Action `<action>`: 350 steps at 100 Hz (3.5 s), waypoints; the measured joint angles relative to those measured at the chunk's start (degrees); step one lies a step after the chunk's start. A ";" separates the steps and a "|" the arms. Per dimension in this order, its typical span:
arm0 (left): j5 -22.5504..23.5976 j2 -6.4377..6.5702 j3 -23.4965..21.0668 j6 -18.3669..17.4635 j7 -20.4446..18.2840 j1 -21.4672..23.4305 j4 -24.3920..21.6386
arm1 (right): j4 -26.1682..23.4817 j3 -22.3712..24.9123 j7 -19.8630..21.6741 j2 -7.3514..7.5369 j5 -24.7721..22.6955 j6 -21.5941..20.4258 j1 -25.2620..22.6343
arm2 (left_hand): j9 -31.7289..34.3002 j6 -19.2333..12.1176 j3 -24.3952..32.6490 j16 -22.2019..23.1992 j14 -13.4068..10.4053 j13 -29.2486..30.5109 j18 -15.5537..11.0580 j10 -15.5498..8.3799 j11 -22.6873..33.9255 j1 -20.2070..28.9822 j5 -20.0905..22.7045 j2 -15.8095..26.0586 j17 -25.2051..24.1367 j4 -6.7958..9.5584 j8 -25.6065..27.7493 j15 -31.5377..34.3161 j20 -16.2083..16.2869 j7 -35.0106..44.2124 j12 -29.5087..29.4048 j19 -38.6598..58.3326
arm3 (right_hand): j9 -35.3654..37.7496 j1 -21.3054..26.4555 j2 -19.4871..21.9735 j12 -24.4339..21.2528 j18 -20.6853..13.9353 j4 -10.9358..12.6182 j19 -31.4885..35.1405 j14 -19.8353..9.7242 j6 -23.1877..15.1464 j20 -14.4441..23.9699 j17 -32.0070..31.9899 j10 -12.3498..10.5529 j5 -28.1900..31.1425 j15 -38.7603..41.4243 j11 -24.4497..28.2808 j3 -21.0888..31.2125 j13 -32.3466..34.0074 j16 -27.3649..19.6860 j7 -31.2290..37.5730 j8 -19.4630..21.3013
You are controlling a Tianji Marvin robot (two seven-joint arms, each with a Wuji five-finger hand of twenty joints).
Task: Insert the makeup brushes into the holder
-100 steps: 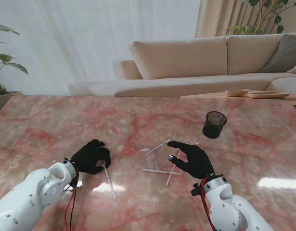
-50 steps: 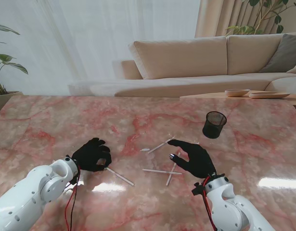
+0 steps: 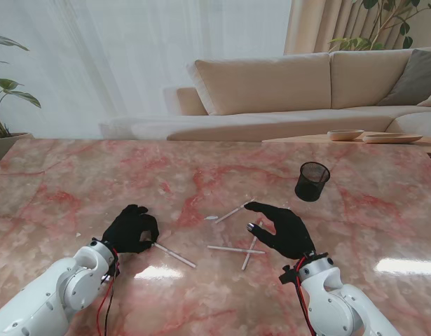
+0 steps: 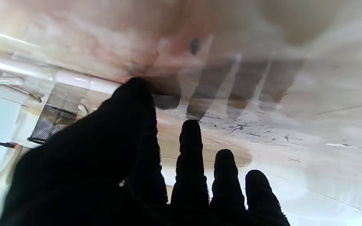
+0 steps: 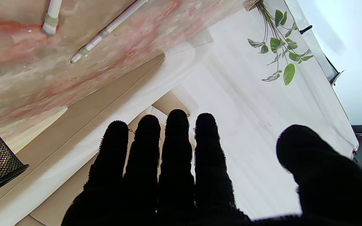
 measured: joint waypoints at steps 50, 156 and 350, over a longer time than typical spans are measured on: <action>4.17 -0.23 1.56 3.84 4.02 0.21 -0.21 | -1.00 0.74 -1.12 -0.21 -0.05 -0.99 -0.99 | 0.97 -2.90 2.80 0.00 0.05 0.02 -0.26 0.64 1.54 -3.88 1.77 0.09 0.06 -2.81 10.82 0.03 -2.61 -4.53 1.79 0.01 | 0.88 0.04 -0.60 0.05 0.06 -0.02 0.01 0.06 0.01 0.00 0.00 0.45 0.00 0.58 0.04 0.60 1.27 0.03 0.01 0.00; -0.02 -1.75 -6.33 3.46 1.76 7.91 -6.29 | -2.15 0.19 0.41 -0.09 0.29 -0.11 -1.03 | 7.26 2.64 -1.45 0.00 1.21 1.50 -0.30 2.10 0.79 1.87 2.14 2.29 0.08 -1.72 12.46 0.66 -3.28 -8.67 2.29 0.01 | 0.88 0.04 -0.61 0.64 0.07 -1.22 0.02 0.07 0.01 0.00 0.01 0.51 0.00 0.58 0.04 0.62 1.27 0.08 0.01 0.00; 1.03 -1.52 -6.66 1.80 -1.69 7.78 -12.30 | 14.54 -41.37 9.75 -1.39 -3.89 30.12 33.40 | 8.45 2.99 -1.45 0.00 1.48 4.09 -0.18 2.13 0.83 1.88 2.46 2.29 0.09 -1.21 14.36 0.80 -3.30 -8.69 2.45 0.01 | 14.07 13.54 -21.76 14.06 4.95 -7.30 20.57 2.73 -2.14 15.43 11.07 -0.15 12.43 15.53 10.40 -8.62 17.88 16.42 8.23 2.92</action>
